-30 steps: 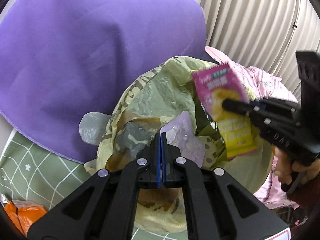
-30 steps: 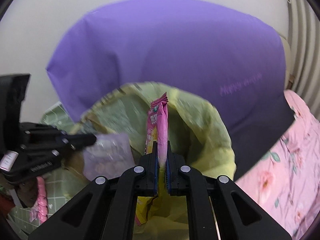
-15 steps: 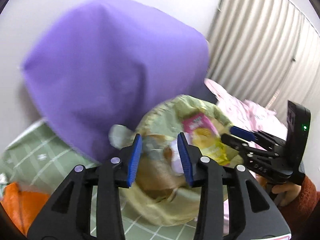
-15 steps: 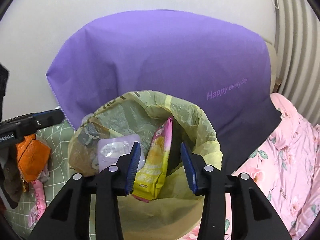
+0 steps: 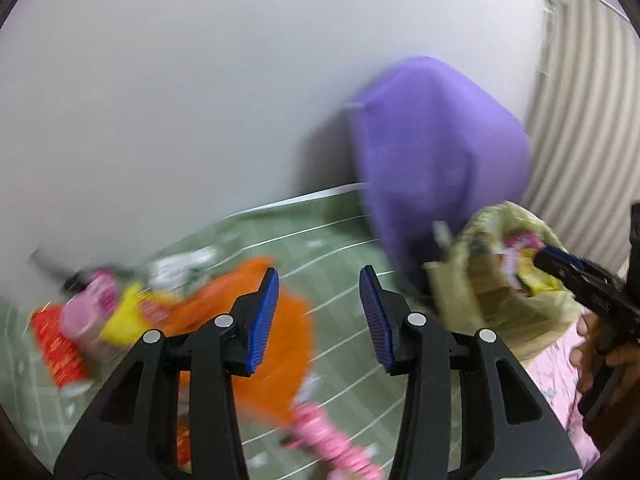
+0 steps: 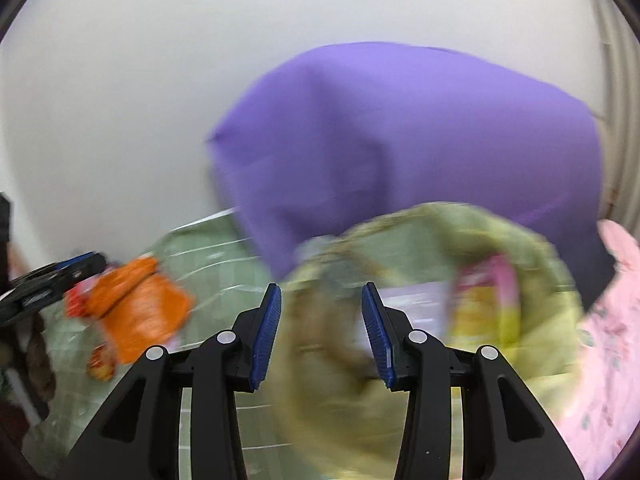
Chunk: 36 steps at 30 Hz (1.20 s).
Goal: Collect trash
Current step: 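Move both open grippers back over the table toward remaining wrappers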
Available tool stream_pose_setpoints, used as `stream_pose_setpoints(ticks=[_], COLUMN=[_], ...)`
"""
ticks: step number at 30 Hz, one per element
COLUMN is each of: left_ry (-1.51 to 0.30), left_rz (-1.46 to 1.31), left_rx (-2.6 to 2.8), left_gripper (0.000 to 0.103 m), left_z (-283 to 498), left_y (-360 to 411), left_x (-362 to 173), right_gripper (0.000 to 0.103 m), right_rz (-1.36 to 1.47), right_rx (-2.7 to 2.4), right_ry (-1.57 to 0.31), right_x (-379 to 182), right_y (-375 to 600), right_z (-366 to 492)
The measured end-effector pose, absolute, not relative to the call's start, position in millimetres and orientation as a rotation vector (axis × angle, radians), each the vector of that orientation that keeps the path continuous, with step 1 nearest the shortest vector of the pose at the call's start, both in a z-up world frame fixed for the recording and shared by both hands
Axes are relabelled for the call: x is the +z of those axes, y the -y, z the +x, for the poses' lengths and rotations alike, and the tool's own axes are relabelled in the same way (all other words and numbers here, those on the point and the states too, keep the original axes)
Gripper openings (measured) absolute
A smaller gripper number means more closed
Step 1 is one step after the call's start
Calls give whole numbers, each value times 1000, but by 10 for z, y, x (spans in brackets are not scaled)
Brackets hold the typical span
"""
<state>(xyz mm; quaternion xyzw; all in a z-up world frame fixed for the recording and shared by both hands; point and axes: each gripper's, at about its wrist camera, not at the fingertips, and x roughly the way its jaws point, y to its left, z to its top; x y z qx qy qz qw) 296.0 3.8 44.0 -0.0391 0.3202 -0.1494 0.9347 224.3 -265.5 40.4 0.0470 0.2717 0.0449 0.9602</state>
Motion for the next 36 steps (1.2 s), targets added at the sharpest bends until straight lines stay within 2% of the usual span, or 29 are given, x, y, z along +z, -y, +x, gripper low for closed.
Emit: stream_pose_setpoints(ticks=[7,13,20,27,36], left_ry=[-692,-791,-832,-827,-818], left_rz=[-162,-185,-220,-219,-238], left_rx=[-157,-95,-10,-10,-7], left_gripper=[40,41,41,42,42], left_z=[2543,2218,1988,1923,1940], left_y=[-922,-1099,-1280,-1331,-1431], left_x=[181,-262,-448,-423,-427], right_gripper=[40,40,40,40,40], right_rz=[-22,-91,-170,-228,-102], right_rx=[470,753,986,961,714], right_ry=[-679,-809,-938,-1042,-1002], right_x=[-4,-436,-639,-831,-825], right_y=[1790,1186,783,545,548], right_z=[2258,2163,1950,1875,2289])
